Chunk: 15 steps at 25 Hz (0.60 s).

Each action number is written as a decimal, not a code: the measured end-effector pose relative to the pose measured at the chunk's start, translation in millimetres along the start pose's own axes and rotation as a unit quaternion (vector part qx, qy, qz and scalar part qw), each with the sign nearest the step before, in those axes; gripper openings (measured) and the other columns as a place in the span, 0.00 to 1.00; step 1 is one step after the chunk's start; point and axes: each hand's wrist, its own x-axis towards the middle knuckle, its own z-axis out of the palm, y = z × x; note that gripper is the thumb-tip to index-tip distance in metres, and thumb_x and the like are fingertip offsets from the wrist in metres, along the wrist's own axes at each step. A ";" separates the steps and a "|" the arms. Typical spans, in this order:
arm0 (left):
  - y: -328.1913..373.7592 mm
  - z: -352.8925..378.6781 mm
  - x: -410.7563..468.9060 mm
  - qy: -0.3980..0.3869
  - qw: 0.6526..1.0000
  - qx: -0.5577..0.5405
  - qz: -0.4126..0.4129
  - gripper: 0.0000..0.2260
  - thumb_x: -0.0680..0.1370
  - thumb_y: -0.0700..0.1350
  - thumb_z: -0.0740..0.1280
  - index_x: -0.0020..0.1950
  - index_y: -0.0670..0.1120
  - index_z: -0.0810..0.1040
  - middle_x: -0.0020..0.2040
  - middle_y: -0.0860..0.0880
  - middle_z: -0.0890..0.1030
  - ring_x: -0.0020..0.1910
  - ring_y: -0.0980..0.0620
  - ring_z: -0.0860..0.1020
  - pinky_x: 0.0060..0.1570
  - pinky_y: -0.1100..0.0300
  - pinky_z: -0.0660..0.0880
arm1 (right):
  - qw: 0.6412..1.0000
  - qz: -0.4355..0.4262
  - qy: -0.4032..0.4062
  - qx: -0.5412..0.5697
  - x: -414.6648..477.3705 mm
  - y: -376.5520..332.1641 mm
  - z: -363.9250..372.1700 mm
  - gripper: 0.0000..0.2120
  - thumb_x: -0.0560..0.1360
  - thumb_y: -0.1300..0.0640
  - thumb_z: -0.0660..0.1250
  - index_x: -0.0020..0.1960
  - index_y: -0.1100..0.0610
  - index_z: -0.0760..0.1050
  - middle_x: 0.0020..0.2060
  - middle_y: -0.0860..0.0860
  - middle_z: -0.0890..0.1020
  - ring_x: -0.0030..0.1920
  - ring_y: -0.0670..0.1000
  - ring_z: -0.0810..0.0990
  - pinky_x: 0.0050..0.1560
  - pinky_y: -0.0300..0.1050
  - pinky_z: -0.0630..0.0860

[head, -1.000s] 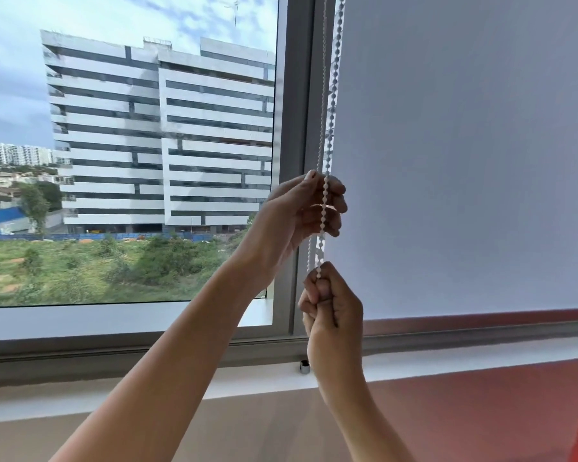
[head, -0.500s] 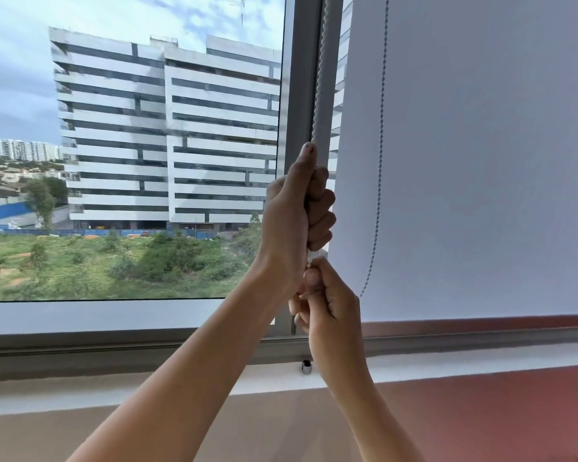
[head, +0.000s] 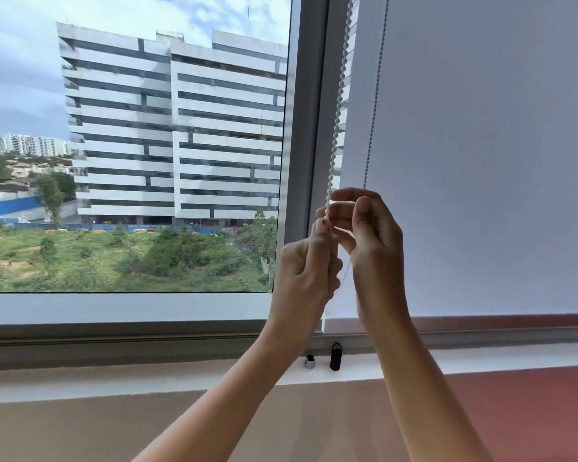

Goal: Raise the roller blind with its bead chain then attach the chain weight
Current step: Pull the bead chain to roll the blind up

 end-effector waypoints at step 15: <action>-34.4 -14.7 -14.9 -0.013 0.997 0.050 -0.056 0.20 0.79 0.52 0.54 0.28 0.49 0.57 0.22 0.55 0.58 0.20 0.58 0.55 0.21 0.67 0.54 | 0.997 -0.025 -0.026 0.068 29.5 -22.8 27.4 0.18 0.78 0.71 0.49 0.38 0.55 0.69 0.28 0.48 0.67 0.27 0.45 0.62 0.31 0.36 0.60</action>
